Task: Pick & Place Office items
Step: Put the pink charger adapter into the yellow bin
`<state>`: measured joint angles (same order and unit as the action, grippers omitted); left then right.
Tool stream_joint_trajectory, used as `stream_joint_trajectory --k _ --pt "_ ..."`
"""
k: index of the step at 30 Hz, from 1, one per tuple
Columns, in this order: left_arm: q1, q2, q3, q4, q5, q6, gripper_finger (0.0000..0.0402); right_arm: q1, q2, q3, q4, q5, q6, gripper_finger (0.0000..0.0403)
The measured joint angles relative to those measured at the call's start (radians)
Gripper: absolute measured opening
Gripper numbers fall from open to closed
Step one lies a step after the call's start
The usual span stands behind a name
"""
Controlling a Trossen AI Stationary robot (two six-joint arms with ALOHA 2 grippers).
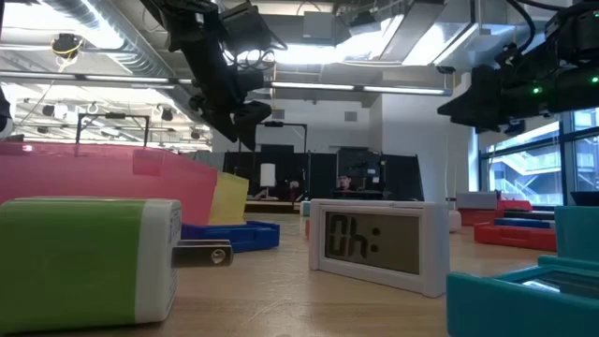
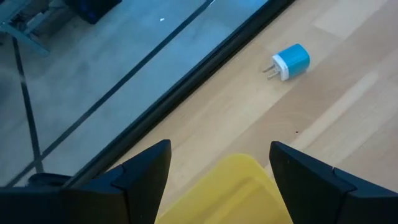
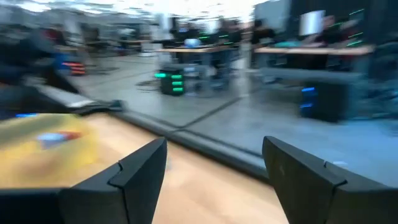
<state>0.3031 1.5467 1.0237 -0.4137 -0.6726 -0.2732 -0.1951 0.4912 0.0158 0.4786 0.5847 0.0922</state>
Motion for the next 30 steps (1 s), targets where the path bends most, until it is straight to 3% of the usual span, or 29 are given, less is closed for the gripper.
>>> stream_joint_trajectory --k 6,18,23,30 --pt "0.0 0.0 0.0 0.0 -0.001 0.018 0.027 0.0 0.008 0.0 -0.007 -0.277 0.085 0.0269" --pt "0.0 0.0 0.0 0.0 0.011 0.025 0.0271 0.0 0.11 0.036 -0.079 -0.509 0.106 0.0269" --pt "0.0 0.0 0.0 0.0 0.046 0.021 0.027 0.0 0.228 0.129 -0.275 -0.605 0.098 0.0269" --pt "0.0 0.0 0.0 -0.001 0.058 -0.004 0.0271 0.035 0.465 0.219 -0.282 -0.789 -0.048 0.0269"
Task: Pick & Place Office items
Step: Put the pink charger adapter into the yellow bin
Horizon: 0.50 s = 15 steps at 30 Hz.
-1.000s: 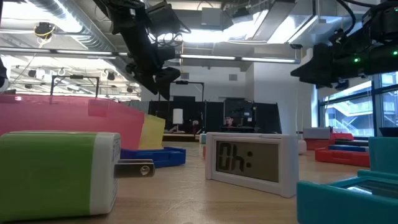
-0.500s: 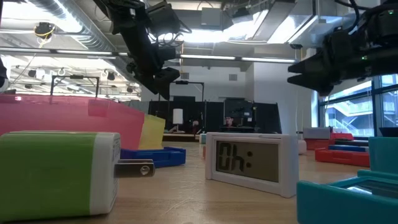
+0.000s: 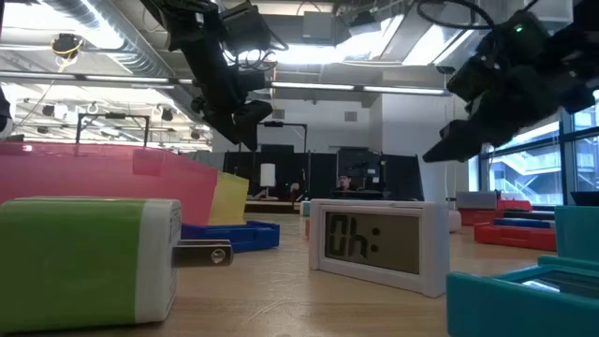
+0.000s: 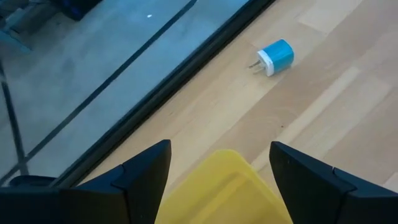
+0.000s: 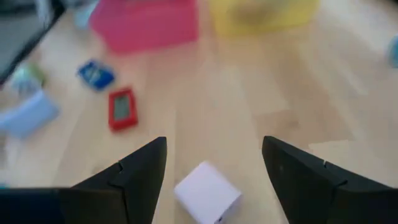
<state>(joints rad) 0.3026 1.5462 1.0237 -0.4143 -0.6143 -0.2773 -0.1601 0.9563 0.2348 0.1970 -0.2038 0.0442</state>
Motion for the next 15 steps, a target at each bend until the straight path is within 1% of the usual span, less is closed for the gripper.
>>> stream_joint_trajectory --k 4,8,12,15 --pt "-0.002 0.0 0.0 0.0 0.084 0.0 0.027 0.027 0.115 0.012 0.001 0.001 -0.077 0.0269" --pt "-0.003 0.0 0.0 0.0 0.164 0.0 0.0269 0.037 0.194 0.012 0.011 0.01 -0.134 0.0269" --pt "-0.013 0.0 0.0 -0.001 0.181 0.001 0.0271 0.038 0.228 0.013 0.075 0.056 -0.14 0.0269" --pt "-0.022 0.0 0.0 -0.001 0.181 0.002 0.027 0.038 0.244 0.013 0.091 0.06 -0.138 0.0269"
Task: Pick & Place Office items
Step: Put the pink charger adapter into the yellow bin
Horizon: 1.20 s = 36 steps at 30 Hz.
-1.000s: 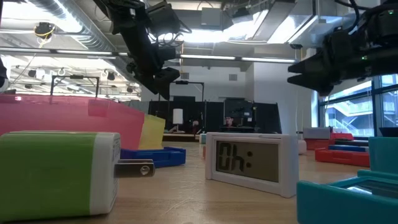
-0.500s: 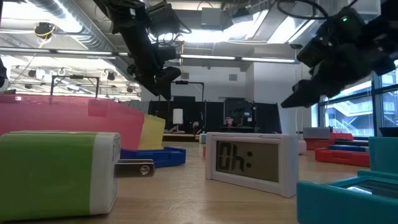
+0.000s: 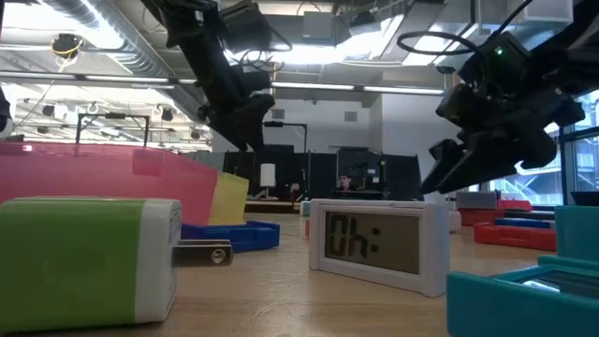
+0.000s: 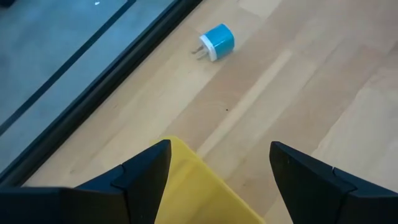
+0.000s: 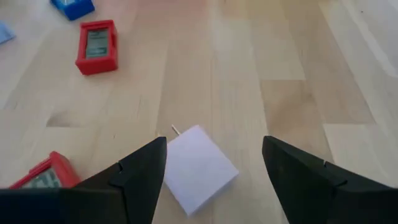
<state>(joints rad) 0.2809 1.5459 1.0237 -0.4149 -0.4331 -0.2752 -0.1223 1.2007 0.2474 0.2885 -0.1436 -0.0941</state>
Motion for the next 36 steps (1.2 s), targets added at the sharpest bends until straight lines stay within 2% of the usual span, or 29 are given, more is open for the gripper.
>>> stream_joint_trajectory --k 5,12,20,23,27,29,32,36 --pt "-0.008 0.0 0.0 0.0 0.002 0.001 0.0269 0.0 0.058 0.0 0.022 -0.057 0.004 0.0269" --pt "-0.007 0.0 0.0 0.0 0.002 0.001 0.027 0.0 0.153 0.003 0.082 -0.057 -0.012 0.0269" --pt "-0.013 0.0 0.0 -0.002 0.002 0.001 0.0271 0.0 0.259 0.087 0.054 -0.057 -0.027 0.0268" --pt "-0.014 0.0 0.0 -0.004 0.002 0.001 0.0271 0.0 0.284 0.125 -0.001 -0.059 -0.042 0.0254" --pt "-0.015 0.0 0.0 -0.004 -0.015 0.0 0.0269 0.0 0.293 0.167 -0.079 -0.058 -0.041 0.0211" --pt "-0.015 0.0 0.0 -0.003 -0.026 -0.001 0.0269 0.0 0.293 0.18 -0.101 -0.043 -0.041 0.0194" --pt "-0.015 0.0 0.0 0.001 -0.029 -0.012 0.0271 0.0 0.293 0.194 -0.113 0.005 -0.045 0.0194" --pt "-0.015 0.0 0.0 0.015 -0.012 -0.052 0.027 0.0 0.293 0.239 -0.114 0.133 -0.064 0.0194"
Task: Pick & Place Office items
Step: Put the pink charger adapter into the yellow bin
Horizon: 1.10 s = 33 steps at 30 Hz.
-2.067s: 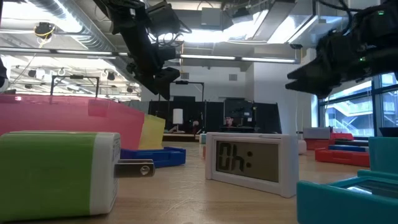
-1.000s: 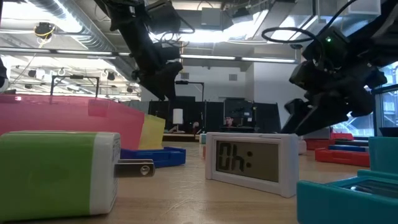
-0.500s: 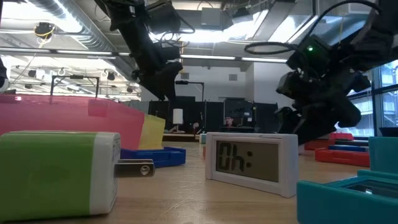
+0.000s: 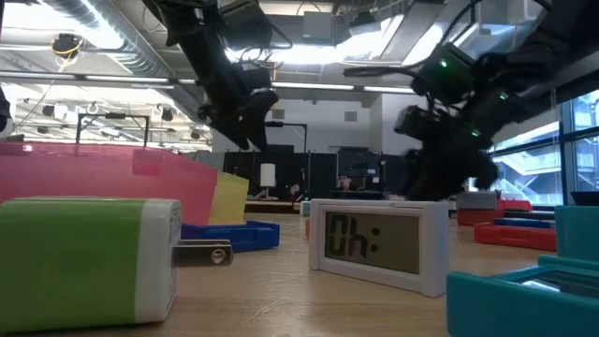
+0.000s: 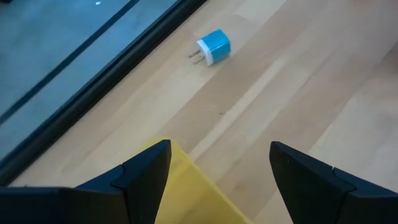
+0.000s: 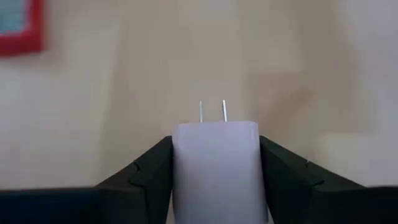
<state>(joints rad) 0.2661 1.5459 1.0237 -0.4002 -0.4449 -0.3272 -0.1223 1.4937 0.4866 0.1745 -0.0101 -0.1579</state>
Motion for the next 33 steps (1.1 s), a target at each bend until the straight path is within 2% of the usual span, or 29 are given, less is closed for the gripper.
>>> stream_joint_trajectory --k 4,10,14,17,30,33 --pt "-0.003 0.0 0.0 0.056 0.059 -0.004 0.0269 0.0 0.0 0.074 0.0 0.116 -0.082 0.0207" --pt "-0.003 0.0 0.0 0.23 0.225 0.053 0.0271 -0.006 0.0 0.239 0.005 0.26 -0.183 0.0205" --pt "-0.003 0.0 0.0 0.349 0.368 0.06 0.027 -0.007 0.0 0.323 0.005 0.32 -0.259 0.0199" --pt "-0.003 0.0 0.0 0.412 0.431 0.06 0.0271 -0.007 0.0 0.354 0.004 0.325 -0.339 0.0208" --pt "-0.003 0.0 0.0 0.536 0.38 0.053 0.0277 -0.003 0.0 0.37 0.073 0.327 -0.452 0.0206" --pt "-0.003 0.0 0.0 0.538 0.337 0.053 0.0277 0.005 0.0 0.37 0.089 0.326 -0.485 0.0207"
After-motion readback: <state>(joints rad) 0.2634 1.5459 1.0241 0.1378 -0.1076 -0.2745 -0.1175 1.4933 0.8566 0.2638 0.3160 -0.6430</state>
